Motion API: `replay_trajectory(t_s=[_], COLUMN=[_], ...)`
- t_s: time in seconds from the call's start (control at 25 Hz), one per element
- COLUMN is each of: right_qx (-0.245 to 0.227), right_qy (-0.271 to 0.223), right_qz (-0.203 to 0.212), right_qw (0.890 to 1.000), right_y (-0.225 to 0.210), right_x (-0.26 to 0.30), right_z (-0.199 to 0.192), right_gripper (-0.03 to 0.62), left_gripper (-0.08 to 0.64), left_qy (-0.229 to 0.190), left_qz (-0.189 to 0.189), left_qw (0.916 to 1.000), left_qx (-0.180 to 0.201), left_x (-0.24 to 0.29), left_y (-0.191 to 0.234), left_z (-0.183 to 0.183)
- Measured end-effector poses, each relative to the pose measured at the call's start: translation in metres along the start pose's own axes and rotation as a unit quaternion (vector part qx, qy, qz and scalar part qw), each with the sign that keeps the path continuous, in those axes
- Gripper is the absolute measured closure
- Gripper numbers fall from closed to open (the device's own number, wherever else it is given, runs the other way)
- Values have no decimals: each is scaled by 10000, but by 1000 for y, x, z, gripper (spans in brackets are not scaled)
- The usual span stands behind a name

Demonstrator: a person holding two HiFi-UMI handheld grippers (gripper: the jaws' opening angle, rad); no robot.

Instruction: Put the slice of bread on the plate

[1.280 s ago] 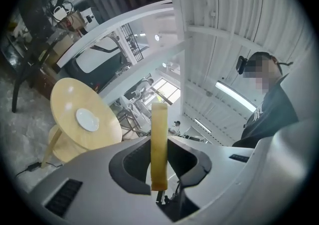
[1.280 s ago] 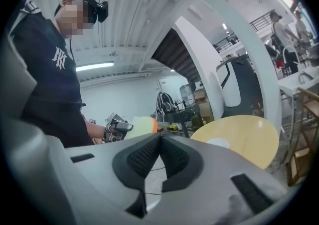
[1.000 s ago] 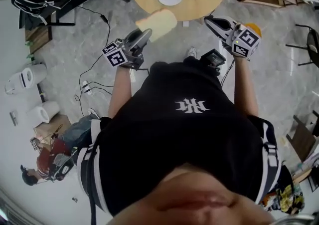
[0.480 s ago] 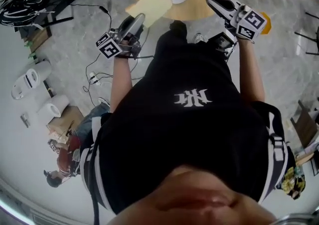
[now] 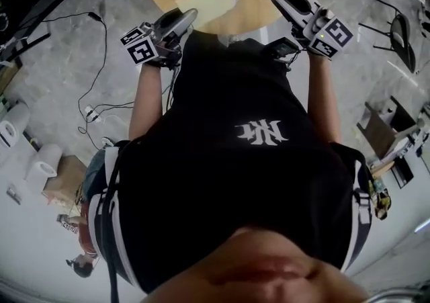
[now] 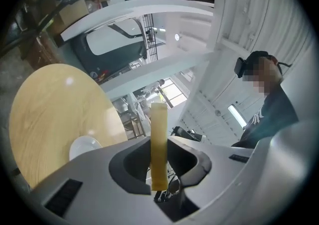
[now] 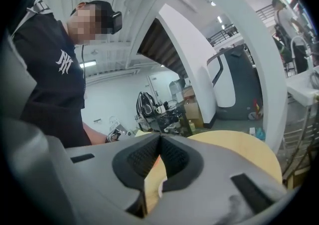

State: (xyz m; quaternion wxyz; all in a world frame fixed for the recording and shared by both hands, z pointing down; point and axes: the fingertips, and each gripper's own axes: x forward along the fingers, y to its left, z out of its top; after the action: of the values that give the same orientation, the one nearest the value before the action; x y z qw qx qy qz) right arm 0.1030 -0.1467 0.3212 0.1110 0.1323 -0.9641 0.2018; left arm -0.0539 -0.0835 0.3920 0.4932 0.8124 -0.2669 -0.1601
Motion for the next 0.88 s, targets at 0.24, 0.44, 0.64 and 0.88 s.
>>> replay_trajectory(t_s=[0.24,0.44,0.64,0.88], right_qx=[353,514,442,652], right_qy=[255,268,646,1125], right_qz=[107,208,398,878], right_qw=[9990,9981,9961,9876], right_y=[9,-13,-22,-42], right_x=[9,33,60,110], right_z=[-25,-44,-86,-126], right_gripper=[589,589,589,589], left_gripper=[463,463,463,463], left_qy=[218,182,347,572], left_qz=[205,410,536,859], left_qw=[9993,9986,9955,9907], left_qx=[-220,-294,-704,-886], left_x=[-2,0,-3,-17], left_y=[18,26,37,88], left_z=[-10,-7,-41,-59])
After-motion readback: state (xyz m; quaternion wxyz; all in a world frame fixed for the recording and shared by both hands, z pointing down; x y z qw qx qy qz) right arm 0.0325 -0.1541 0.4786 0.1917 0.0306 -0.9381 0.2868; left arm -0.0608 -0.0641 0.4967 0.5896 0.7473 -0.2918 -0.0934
